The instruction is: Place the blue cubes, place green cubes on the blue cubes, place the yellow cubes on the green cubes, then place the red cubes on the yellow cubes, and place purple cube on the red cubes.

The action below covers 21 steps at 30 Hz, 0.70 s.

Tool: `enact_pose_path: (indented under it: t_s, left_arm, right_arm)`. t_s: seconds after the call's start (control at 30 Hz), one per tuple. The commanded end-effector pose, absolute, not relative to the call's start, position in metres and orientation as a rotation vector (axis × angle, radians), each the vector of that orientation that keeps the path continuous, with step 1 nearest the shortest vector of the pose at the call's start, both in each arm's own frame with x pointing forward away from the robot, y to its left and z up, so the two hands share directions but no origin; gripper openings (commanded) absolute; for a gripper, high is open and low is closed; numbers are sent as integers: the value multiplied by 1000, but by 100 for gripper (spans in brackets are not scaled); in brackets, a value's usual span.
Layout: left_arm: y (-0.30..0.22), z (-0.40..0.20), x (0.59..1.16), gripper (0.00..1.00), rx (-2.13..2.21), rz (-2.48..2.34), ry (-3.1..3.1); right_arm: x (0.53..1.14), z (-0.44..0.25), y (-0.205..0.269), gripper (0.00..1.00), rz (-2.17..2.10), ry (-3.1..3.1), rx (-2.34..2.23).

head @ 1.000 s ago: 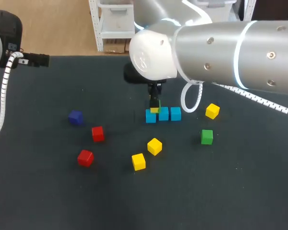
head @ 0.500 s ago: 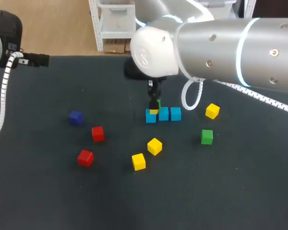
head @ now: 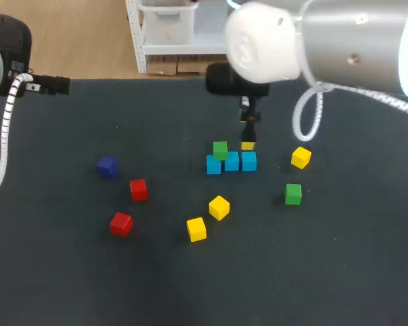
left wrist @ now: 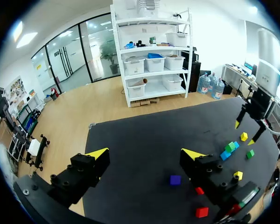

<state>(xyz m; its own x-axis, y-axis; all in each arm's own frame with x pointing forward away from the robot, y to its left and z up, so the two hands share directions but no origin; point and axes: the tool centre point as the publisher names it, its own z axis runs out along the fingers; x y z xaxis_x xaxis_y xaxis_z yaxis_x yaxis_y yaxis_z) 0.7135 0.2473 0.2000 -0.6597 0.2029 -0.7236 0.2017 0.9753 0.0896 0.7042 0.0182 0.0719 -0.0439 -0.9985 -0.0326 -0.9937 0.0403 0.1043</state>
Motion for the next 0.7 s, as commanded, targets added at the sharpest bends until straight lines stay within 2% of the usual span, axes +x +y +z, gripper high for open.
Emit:
enact_pose_path:
  t_s: [0.03, 0.33, 0.7]
  left_arm:
    - [249, 200, 714, 100, 288, -6, 2310]
    - [249, 200, 714, 100, 288, -6, 2310]
    - [249, 200, 714, 100, 288, -6, 2310]
  right_arm:
    - [664, 72, -9, 100, -130, -2275, 2203]
    - [639, 43, -17, 100, -226, -2338, 2101]
    - [625, 29, -42, 100, -101, -2300, 2111]
